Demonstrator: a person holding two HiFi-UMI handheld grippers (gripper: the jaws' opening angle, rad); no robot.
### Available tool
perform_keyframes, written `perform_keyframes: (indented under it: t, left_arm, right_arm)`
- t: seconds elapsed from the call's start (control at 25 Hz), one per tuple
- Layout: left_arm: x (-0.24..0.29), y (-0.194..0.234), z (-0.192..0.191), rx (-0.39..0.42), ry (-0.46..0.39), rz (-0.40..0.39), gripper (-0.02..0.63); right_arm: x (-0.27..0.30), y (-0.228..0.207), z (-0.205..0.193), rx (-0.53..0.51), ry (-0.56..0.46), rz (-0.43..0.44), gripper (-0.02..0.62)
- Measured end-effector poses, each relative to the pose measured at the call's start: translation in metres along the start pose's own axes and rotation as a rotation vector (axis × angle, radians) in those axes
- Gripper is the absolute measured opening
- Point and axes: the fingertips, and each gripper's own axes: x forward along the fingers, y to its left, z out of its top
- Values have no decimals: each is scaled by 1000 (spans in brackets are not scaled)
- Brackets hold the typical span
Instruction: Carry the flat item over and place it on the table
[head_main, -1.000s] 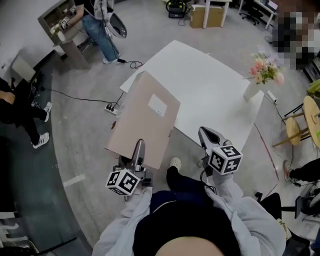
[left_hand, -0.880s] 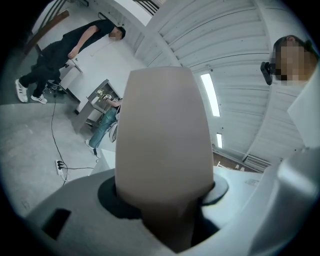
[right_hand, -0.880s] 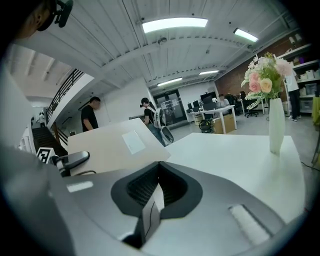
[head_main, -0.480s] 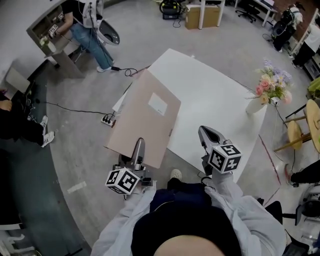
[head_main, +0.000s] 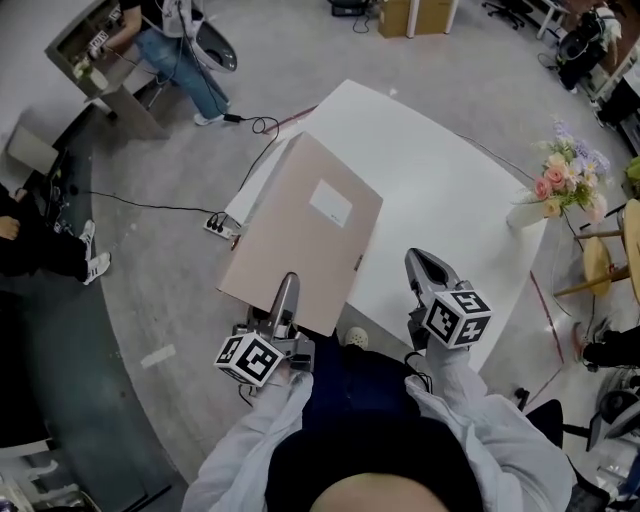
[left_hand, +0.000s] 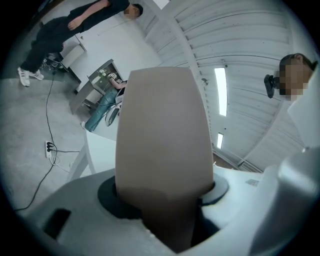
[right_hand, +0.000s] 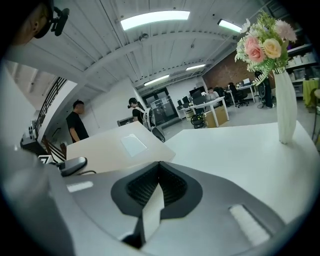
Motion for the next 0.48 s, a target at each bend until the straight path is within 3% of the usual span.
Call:
perform_keyframes:
  t: [0.48]
  left_arm:
    - [155, 22, 17, -220, 132, -135, 265]
  right_arm:
    - [52, -42, 41, 108, -55, -166, 11]
